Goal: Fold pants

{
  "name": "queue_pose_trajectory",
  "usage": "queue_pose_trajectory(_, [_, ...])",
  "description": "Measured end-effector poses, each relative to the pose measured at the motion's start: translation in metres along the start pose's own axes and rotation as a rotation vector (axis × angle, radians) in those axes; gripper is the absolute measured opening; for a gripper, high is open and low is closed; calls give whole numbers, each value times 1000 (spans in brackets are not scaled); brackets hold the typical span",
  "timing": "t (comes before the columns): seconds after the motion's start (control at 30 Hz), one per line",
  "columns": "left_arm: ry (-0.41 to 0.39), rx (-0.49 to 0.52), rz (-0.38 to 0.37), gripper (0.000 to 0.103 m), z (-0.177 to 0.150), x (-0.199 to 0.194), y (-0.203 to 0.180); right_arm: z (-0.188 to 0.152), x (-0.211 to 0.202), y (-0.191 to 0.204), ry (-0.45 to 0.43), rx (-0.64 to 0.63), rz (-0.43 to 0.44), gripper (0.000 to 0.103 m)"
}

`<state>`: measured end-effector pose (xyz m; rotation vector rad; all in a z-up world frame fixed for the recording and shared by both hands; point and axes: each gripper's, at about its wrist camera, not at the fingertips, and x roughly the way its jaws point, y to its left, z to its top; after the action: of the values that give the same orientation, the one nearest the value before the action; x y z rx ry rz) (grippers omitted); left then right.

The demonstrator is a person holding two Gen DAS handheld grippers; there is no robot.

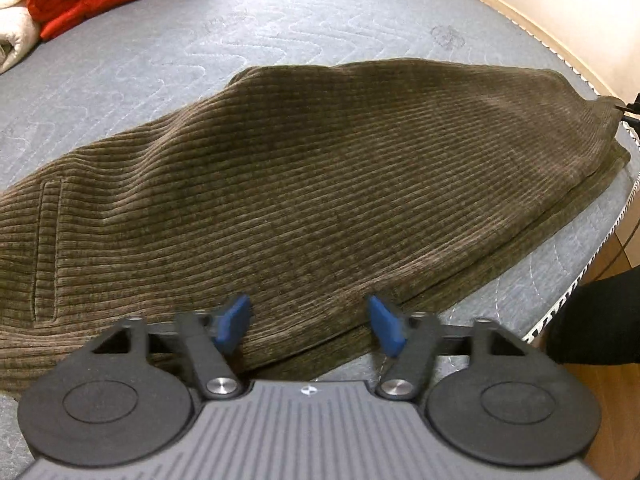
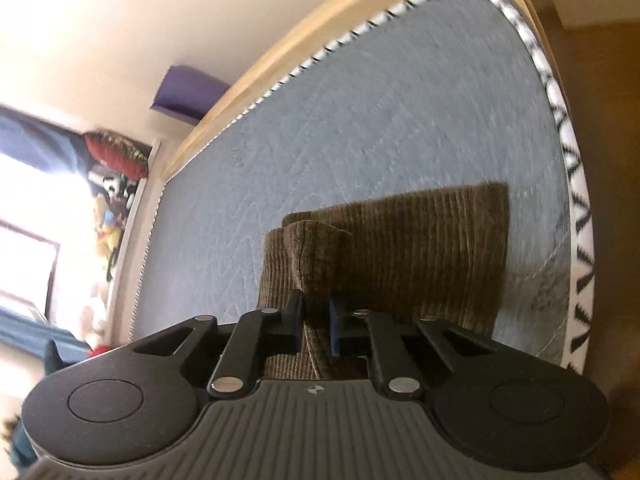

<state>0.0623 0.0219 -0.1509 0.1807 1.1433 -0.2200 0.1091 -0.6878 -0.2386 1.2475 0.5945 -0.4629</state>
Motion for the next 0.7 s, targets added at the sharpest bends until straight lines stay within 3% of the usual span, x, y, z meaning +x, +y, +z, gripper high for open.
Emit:
queue_pose_trajectory(0.03, [-6, 1, -15, 35, 0, -3, 0, -1, -5, 5, -20, -41, -11, 11])
queue_pose_trajectory(0.07, [-8, 8, -20, 5, 1, -6, 0, -1, -10, 8, -42, -79, -20, 9])
queue_pose_trajectory(0.1, [-15, 26, -14, 2, 1, -11, -2, -1, -18, 14, -73, -123, -25, 9])
queue_pose_trajectory(0.23, [-52, 72, -25, 2, -1, -27, -5, -2, -50, 27, -187, -237, -38, 8])
queue_pose_trajectory(0.3, [-36, 72, -41, 2, -3, -29, -3, -2, -46, 24, -183, -280, -179, 8])
queue_pose_trajectory(0.4, [28, 88, -34, 0, -8, -24, 2, -1, -21, 6, -50, -277, -378, 9])
queue_pose_trajectory(0.47, [20, 50, -49, 2, -7, -28, 10, 3, -17, -8, -21, -204, -397, 13])
queue_pose_trajectory(0.53, [-40, -4, -70, 5, -3, -41, 20, 5, -20, -9, -48, -197, -426, 16])
queue_pose_trajectory(0.6, [-105, -51, -82, 11, 1, -51, 28, 6, -24, -9, -64, -194, -442, 24])
queue_pose_trajectory(0.67, [-148, -101, -73, 12, 4, -55, 36, 3, -25, -7, -61, -179, -438, 38])
queue_pose_trajectory(0.7, [-156, -123, -63, 13, 5, -53, 40, 3, -25, -7, -60, -175, -437, 39])
